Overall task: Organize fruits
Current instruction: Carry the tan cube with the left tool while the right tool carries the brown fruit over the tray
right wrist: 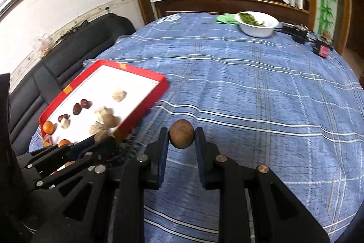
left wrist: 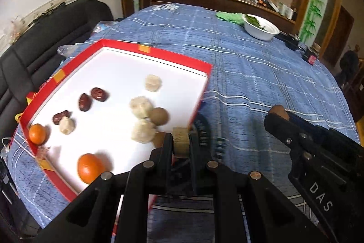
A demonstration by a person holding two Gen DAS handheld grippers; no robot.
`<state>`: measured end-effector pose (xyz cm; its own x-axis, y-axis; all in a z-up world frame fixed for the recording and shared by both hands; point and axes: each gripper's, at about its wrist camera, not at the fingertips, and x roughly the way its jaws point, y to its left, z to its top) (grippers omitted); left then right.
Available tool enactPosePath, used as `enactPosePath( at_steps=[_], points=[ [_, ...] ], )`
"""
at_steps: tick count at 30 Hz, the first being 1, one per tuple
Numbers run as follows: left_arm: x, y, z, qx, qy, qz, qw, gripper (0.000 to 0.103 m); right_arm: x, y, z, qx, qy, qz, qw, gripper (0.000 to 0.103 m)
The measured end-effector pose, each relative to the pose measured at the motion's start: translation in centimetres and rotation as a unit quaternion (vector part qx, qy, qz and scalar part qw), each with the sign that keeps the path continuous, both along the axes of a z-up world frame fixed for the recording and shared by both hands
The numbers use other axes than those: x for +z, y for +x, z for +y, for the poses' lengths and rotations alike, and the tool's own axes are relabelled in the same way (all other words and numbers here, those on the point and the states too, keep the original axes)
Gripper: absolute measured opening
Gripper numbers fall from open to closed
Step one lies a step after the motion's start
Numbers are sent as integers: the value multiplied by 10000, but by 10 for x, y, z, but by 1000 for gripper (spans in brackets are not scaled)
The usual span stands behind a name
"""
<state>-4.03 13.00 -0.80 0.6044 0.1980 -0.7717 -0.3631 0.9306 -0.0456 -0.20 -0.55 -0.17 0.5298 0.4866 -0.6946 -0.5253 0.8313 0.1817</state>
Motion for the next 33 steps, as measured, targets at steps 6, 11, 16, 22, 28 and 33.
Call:
enactPosePath(
  at_steps=[6,11,16,22,28,33],
  points=[
    [4,-6,19,226,-7,-39,9997,12,4,-5,24,295,5,-37,9996,25],
    [6,-11,35,401,-7,-81,9992,12,8,-11,42,521,14,-84,9986,25],
    [10,-15,54,602,-16,-118,9981,12,14,-14,59,710,33,-119,9974,25],
    [12,-15,74,828,0,-132,9965,12,21,-14,80,895,79,-164,9958,25],
    [12,-14,98,1050,0,-104,9944,12,28,-12,99,1037,118,-205,9943,25],
    [11,-14,117,1203,-2,-94,9927,12,31,-9,115,1147,141,-181,9931,25]
  ],
)
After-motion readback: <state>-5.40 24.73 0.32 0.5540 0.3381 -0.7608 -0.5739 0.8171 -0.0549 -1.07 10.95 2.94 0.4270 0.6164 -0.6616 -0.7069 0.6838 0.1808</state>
